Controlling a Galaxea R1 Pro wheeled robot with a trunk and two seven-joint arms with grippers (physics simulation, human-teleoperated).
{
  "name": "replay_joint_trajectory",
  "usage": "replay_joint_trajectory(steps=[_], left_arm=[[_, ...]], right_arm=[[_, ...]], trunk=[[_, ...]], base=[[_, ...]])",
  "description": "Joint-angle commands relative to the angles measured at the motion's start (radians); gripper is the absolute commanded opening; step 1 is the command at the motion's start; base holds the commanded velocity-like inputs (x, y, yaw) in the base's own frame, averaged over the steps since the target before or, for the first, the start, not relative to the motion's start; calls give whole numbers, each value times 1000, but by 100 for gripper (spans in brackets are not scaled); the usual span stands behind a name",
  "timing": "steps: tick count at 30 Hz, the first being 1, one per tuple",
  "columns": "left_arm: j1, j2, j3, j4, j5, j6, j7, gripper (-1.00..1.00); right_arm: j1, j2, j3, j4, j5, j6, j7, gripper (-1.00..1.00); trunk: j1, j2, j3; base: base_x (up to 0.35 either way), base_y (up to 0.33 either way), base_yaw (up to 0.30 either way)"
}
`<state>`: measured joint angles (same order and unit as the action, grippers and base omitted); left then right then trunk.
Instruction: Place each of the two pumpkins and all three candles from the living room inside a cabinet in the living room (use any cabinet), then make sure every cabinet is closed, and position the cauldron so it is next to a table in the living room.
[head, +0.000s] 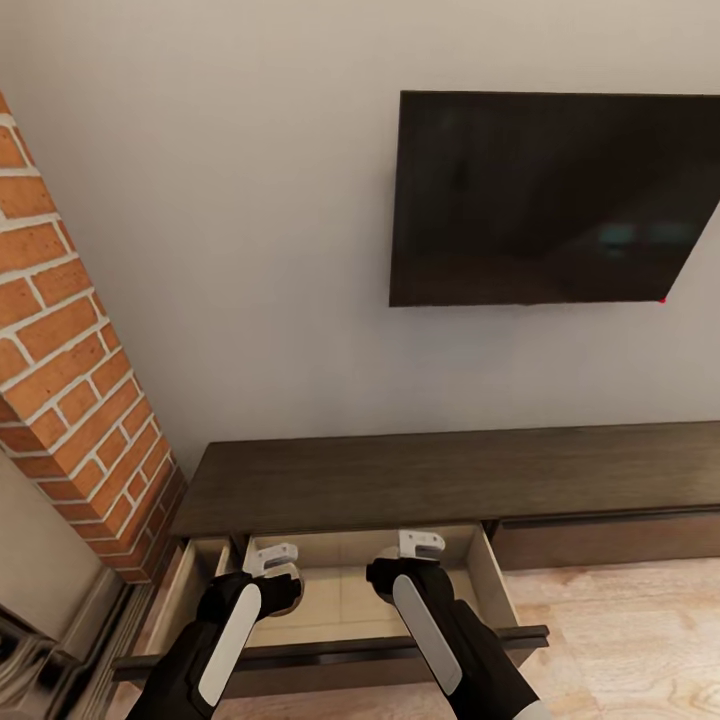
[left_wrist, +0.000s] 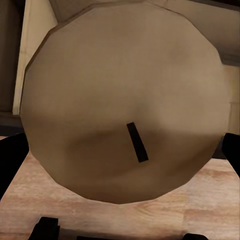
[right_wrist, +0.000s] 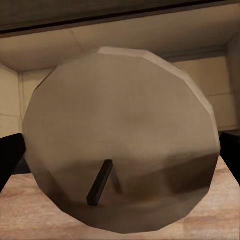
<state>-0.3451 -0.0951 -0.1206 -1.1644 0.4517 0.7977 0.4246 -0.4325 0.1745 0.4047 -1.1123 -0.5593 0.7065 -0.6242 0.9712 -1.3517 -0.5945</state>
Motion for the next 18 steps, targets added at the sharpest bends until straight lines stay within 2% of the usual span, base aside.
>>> replay_joint_trajectory(steps=[1, 18], left_arm=[[0, 0, 0, 0, 0, 0, 0, -100], [0, 0, -7, 0, 2, 2, 2, -100]], right_arm=[[0, 0, 0, 2, 0, -2, 0, -100], [0, 0, 0, 8, 1, -4, 0, -100]], trunk=[[0, 0, 0], [0, 0, 0]], base=[[0, 0, 0], [0, 0, 0]])
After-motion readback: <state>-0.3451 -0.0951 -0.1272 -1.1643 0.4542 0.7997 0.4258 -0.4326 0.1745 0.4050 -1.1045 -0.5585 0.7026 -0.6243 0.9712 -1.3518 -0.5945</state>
